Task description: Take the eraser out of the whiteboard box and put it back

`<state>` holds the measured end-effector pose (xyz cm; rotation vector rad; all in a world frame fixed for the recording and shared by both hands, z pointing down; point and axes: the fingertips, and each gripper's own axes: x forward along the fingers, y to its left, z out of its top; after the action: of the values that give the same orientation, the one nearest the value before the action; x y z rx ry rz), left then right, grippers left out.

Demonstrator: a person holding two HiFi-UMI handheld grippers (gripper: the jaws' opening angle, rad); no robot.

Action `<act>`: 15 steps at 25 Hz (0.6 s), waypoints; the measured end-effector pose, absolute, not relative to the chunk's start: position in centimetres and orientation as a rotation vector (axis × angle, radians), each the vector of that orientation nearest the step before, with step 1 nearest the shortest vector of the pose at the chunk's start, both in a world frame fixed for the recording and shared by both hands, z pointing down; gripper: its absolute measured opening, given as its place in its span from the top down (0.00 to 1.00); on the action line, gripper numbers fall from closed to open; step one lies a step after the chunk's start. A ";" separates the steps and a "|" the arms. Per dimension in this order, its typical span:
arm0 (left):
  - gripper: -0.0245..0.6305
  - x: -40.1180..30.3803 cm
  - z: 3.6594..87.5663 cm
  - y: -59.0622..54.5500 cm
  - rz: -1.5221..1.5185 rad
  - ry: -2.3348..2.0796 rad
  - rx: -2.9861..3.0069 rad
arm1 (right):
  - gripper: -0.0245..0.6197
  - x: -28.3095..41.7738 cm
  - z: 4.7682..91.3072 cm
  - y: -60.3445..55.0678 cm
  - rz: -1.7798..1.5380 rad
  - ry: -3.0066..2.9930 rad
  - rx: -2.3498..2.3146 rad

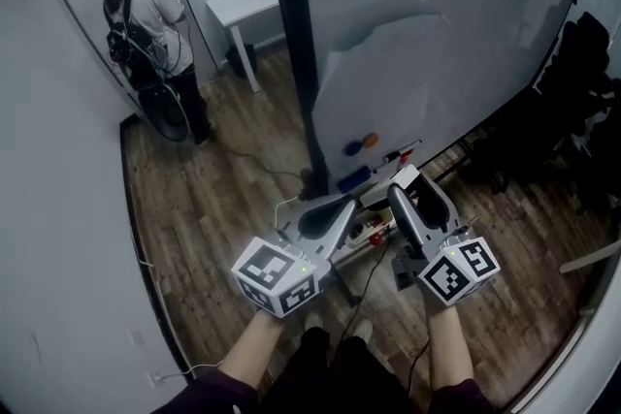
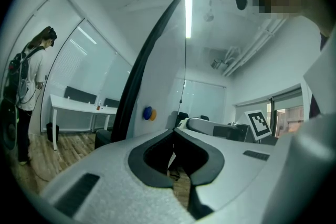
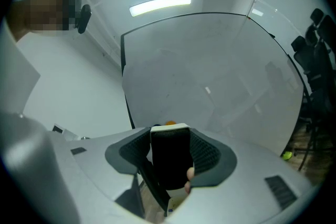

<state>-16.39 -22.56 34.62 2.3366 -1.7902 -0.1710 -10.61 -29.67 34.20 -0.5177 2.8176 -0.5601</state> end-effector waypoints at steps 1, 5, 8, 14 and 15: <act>0.96 -16.5 34.7 -22.6 -0.167 -1.793 2.337 | 0.61 -10.8 34.3 -29.7 -0.557 2.818 -0.518; 0.96 -16.8 35.3 -22.6 -0.141 -1.803 2.342 | 0.61 -11.3 35.1 -29.8 -0.534 2.828 -0.532; 0.96 -17.0 36.1 -22.6 -0.138 -1.800 2.337 | 0.61 -11.6 36.2 -29.9 -0.525 2.835 -0.547; 0.96 -17.3 38.2 -22.8 -0.123 -1.804 2.324 | 0.61 -12.0 39.0 -30.5 -0.542 2.839 -0.575; 0.96 -17.3 38.6 -22.8 -0.118 -1.802 2.321 | 0.61 -12.0 39.5 -30.6 -0.545 2.839 -0.580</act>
<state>-17.29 -22.82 38.56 2.3213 -1.8022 -0.1184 -12.04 -30.60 39.46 -0.5805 2.8388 -0.5446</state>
